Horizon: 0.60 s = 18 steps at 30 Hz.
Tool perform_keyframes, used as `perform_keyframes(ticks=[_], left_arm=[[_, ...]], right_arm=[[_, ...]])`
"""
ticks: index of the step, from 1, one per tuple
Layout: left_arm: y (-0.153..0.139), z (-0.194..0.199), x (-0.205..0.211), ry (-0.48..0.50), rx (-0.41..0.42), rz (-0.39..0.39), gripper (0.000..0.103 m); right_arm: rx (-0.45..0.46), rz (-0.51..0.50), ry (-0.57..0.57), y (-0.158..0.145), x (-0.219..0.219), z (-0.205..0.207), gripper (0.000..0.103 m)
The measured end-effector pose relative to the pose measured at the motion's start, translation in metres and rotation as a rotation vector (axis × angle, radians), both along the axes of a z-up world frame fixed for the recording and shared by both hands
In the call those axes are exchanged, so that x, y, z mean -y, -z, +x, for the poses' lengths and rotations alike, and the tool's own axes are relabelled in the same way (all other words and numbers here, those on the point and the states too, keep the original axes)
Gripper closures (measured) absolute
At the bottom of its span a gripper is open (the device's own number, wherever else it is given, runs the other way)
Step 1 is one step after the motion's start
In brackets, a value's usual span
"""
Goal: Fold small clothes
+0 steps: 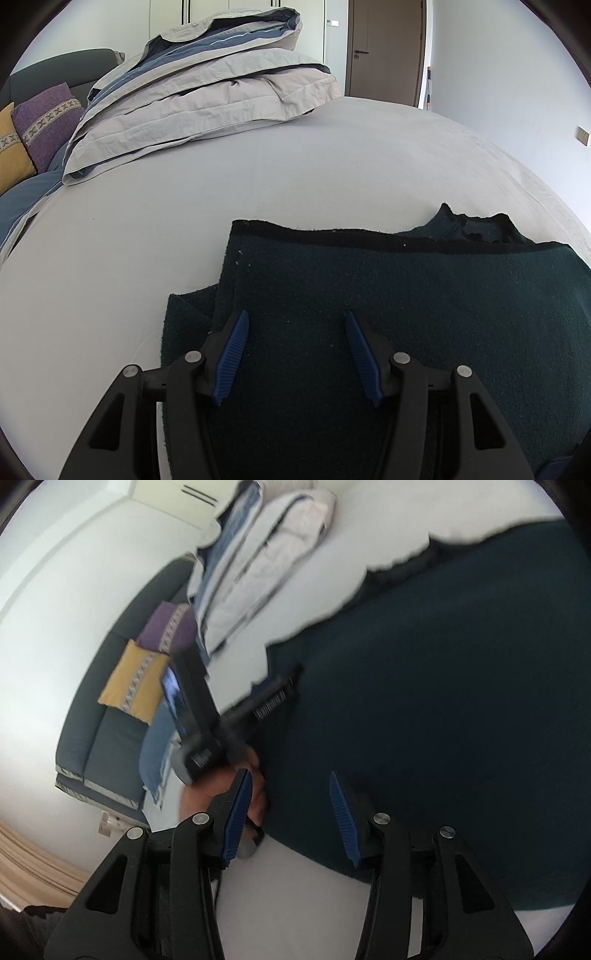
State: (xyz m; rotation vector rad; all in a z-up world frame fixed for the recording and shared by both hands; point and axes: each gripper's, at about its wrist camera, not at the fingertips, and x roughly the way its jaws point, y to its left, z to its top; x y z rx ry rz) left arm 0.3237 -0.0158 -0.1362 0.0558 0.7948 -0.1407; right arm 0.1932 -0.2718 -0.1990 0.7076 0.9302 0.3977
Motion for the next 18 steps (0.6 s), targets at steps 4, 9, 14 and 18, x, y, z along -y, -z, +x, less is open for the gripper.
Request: perform_keyframes(ticks=[4,9,14,18], left_arm=[[0.0,0.0,0.0,-0.001,0.003,0.0,0.045],[0.0,-0.002,0.001,-0.003,0.008,0.003,0.045],[0.0,-0.003,0.003,-0.006,0.009,0.01,0.045],[-0.01,-0.008,0.0,-0.011,-0.031,-0.005,0.045]], right_arm=[[-0.007,0.082,0.085,0.017,0.032,-0.015,0.07],[0.032,0.161,0.269,0.025,0.096,-0.061,0.07],[0.076,0.187,0.496,0.017,0.189,-0.135,0.071],[0.078,0.14,0.621,0.01,0.226,-0.185,0.069]])
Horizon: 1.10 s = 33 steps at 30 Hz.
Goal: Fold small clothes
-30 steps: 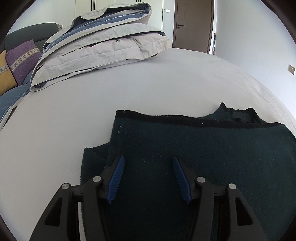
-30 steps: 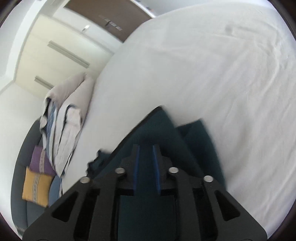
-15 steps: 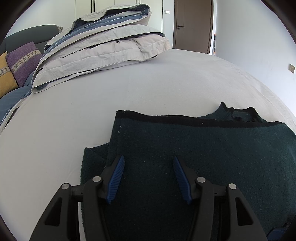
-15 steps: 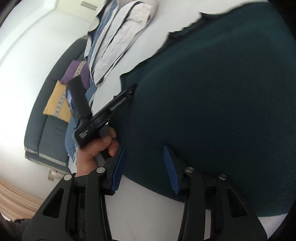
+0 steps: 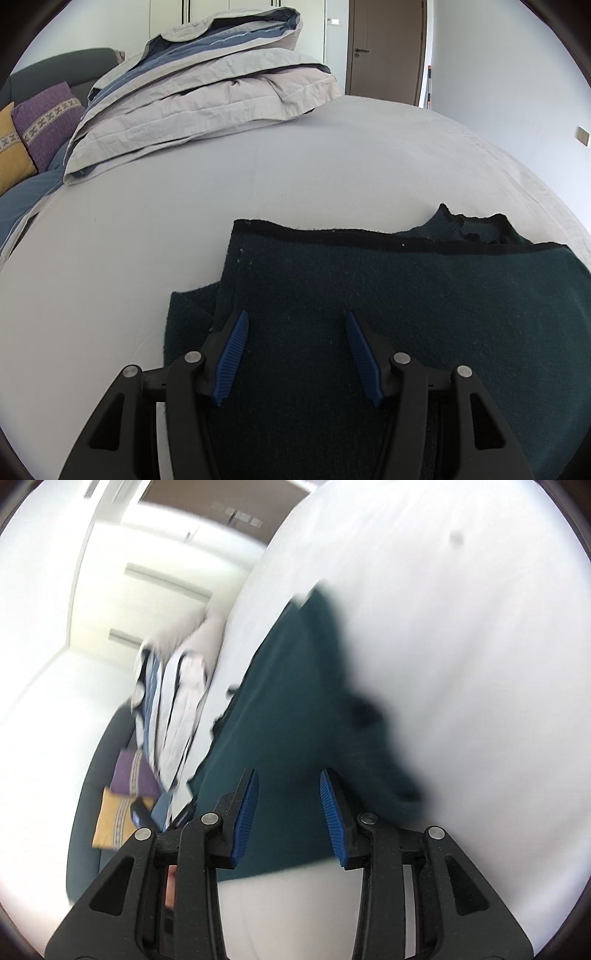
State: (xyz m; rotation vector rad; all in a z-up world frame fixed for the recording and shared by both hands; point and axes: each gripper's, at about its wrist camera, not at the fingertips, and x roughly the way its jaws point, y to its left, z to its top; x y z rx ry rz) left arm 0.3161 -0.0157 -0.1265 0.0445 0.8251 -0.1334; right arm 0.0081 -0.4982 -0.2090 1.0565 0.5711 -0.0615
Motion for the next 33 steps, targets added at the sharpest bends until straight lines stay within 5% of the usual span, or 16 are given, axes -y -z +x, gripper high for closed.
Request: perform_keyframes(ticks=[3,5,9,16,33], left_arm=[[-0.014,-0.028,0.005,0.011,-0.029,-0.034,0.044],[-0.021,-0.052,0.019,0.064,-0.035,-0.063,0.044],[-0.021,-0.086,0.05,0.175,-0.075,-0.112,0.034],[0.0,-0.092,0.049,0.162,-0.102,-0.153,0.03],[0.008,-0.09,0.04,0.175,-0.082,-0.197,0.029]], right_arm=[[-0.01,-0.068,0.025,-0.011,0.009,-0.028,0.067],[-0.032,-0.084,0.057,-0.013,0.011,-0.04,0.054],[-0.019,-0.035,0.077,-0.012,0.016,-0.05,0.054],[-0.023,-0.038,0.057,-0.03,0.017,-0.034,0.053],[-0.083,0.003,-0.014,-0.011,0.02,0.061,0.053]])
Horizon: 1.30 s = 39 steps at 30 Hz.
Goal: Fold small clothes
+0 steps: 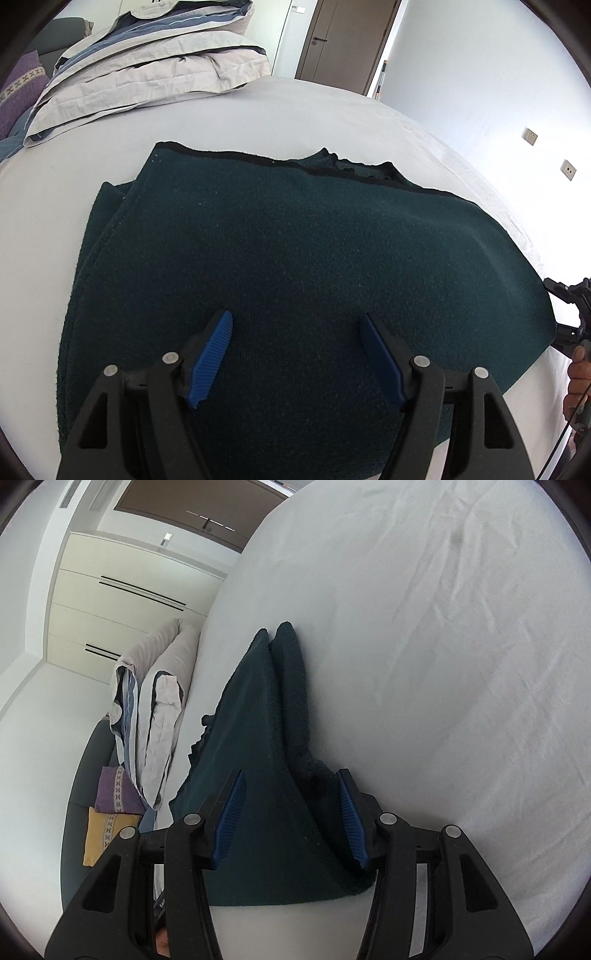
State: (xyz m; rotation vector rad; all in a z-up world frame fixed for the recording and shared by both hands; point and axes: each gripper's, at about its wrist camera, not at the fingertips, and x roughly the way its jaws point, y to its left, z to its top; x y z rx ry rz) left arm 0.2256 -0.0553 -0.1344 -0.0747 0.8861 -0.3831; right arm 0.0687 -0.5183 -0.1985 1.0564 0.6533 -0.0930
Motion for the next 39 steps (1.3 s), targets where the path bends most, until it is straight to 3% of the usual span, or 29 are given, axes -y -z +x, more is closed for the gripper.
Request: perform_keyframes(ticks=[6,9,11,13,19,23,27,29,32,34,39], left_arm=[[0.001,0.002,-0.002,0.002,-0.003,-0.019,0.029],[0.001,0.002,-0.002,0.002,-0.002,-0.021,0.029],[0.001,0.001,-0.002,0.002,-0.004,-0.024,0.029],[0.0,0.002,-0.001,0.003,-0.01,-0.027,0.03],[-0.008,0.012,-0.008,-0.016,-0.084,-0.087,0.032],[-0.017,0.018,-0.023,-0.044,-0.145,-0.191,0.039],[-0.022,0.022,-0.046,-0.069,-0.193,-0.33,0.039],[-0.025,0.027,-0.059,-0.085,-0.215,-0.412,0.039],[-0.027,0.037,-0.071,-0.084,-0.256,-0.524,0.039],[-0.029,0.041,-0.072,-0.07,-0.276,-0.567,0.039],[-0.026,0.051,-0.055,-0.032,-0.345,-0.608,0.035]], right_arm=[[-0.033,-0.031,-0.04,-0.002,-0.012,0.021,0.054],[-0.04,-0.001,-0.015,0.003,-0.01,0.017,0.067],[-0.059,-0.008,0.001,0.006,-0.01,0.015,0.082],[-0.068,-0.016,0.013,0.007,-0.012,0.015,0.085],[-0.112,-0.136,0.045,-0.015,-0.034,0.027,0.089],[-0.131,-0.269,0.029,-0.047,-0.066,0.046,0.089],[-0.109,-0.448,-0.09,-0.088,-0.133,0.084,0.089],[-0.074,-0.517,-0.288,-0.099,-0.194,0.109,0.089],[-0.063,-0.666,-0.524,-0.092,-0.28,0.128,0.089],[-0.075,-0.676,-0.58,-0.079,-0.306,0.137,0.089],[-0.089,-0.68,-0.578,-0.06,-0.319,0.139,0.089]])
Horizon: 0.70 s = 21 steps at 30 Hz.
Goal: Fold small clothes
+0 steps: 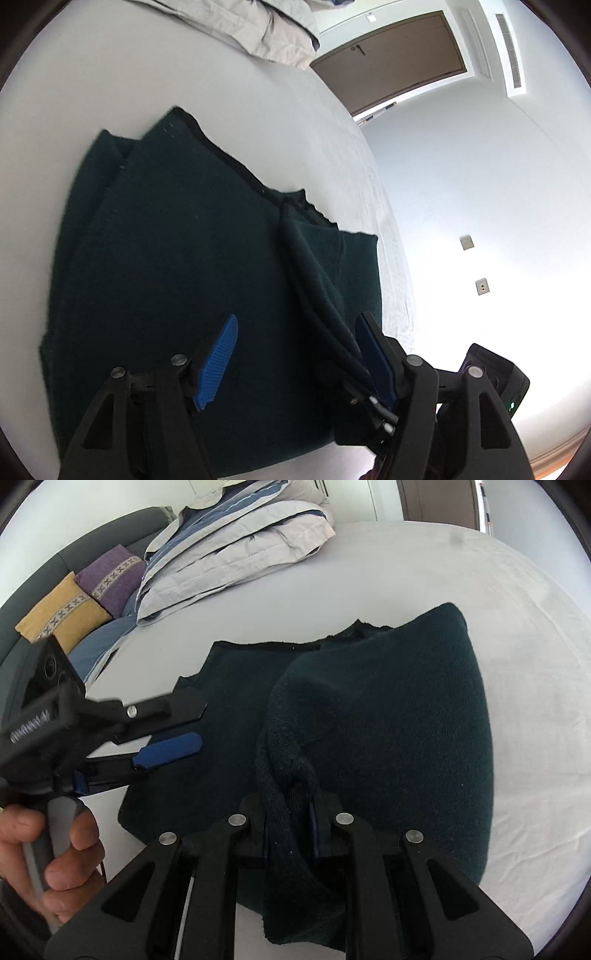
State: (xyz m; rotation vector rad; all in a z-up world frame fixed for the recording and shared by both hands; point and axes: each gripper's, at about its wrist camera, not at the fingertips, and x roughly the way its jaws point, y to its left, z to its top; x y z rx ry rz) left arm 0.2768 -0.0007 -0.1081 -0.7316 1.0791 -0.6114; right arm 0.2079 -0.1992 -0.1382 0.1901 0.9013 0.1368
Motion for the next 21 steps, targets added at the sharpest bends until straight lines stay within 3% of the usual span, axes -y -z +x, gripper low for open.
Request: perform_keyframes(ticks=[7,8,9,12,13,16,21], left_arm=[[0.009,0.029,0.056,0.11,-0.102,0.008,0.035],[0.01,0.034,0.064,0.124,-0.113,0.019,0.038],[0.011,0.037,0.068,0.134,-0.119,0.033,0.048],[0.011,0.043,0.08,0.156,-0.116,0.108,0.075],[0.012,0.043,0.082,0.16,-0.114,0.114,0.079],[0.019,0.045,0.08,0.147,-0.131,0.08,0.086],[0.008,0.042,0.073,0.161,-0.086,0.102,0.09]], right_arm=[[0.018,-0.046,-0.058,0.011,0.0,-0.012,0.084],[0.021,-0.052,-0.068,0.013,-0.002,-0.014,0.081],[0.022,-0.055,-0.082,0.013,-0.004,-0.018,0.079],[0.037,-0.068,-0.138,0.011,-0.005,-0.043,0.056],[0.05,-0.084,-0.147,0.01,-0.005,-0.053,0.052],[0.069,-0.096,-0.151,0.01,0.001,-0.082,0.052],[0.124,-0.005,-0.054,0.002,0.036,-0.125,0.052]])
